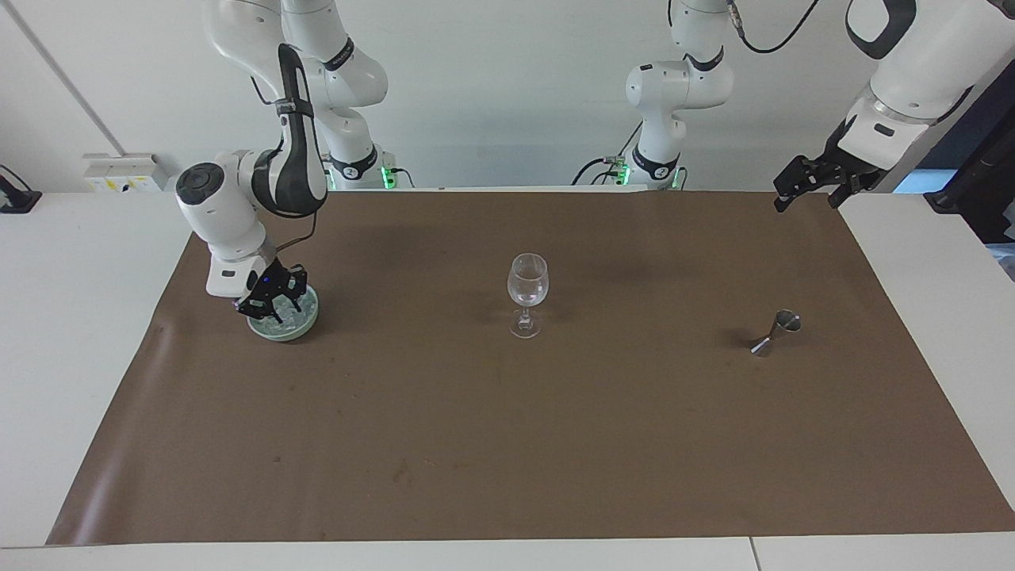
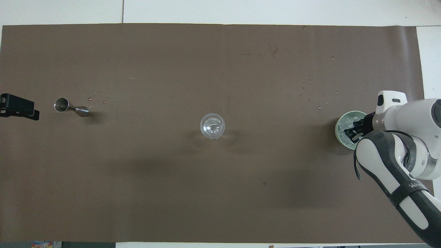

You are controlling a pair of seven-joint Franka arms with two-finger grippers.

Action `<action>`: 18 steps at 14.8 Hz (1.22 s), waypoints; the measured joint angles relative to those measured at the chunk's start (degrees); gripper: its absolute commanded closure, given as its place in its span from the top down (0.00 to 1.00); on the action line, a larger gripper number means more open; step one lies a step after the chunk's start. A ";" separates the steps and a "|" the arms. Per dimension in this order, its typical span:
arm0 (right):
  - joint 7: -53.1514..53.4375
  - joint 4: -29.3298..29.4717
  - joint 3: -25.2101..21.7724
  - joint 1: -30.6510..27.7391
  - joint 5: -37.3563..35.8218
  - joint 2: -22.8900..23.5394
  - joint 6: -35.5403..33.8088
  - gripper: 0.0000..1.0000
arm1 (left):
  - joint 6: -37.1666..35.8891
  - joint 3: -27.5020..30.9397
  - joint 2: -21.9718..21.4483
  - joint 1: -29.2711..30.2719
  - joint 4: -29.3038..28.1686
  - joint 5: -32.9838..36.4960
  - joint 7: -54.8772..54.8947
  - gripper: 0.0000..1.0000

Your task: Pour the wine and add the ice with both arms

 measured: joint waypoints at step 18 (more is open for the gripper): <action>0.32 -2.02 -0.17 -1.36 2.42 0.00 2.18 0.38 | 1.33 -0.14 0.00 -0.05 -0.52 0.00 2.21 1.00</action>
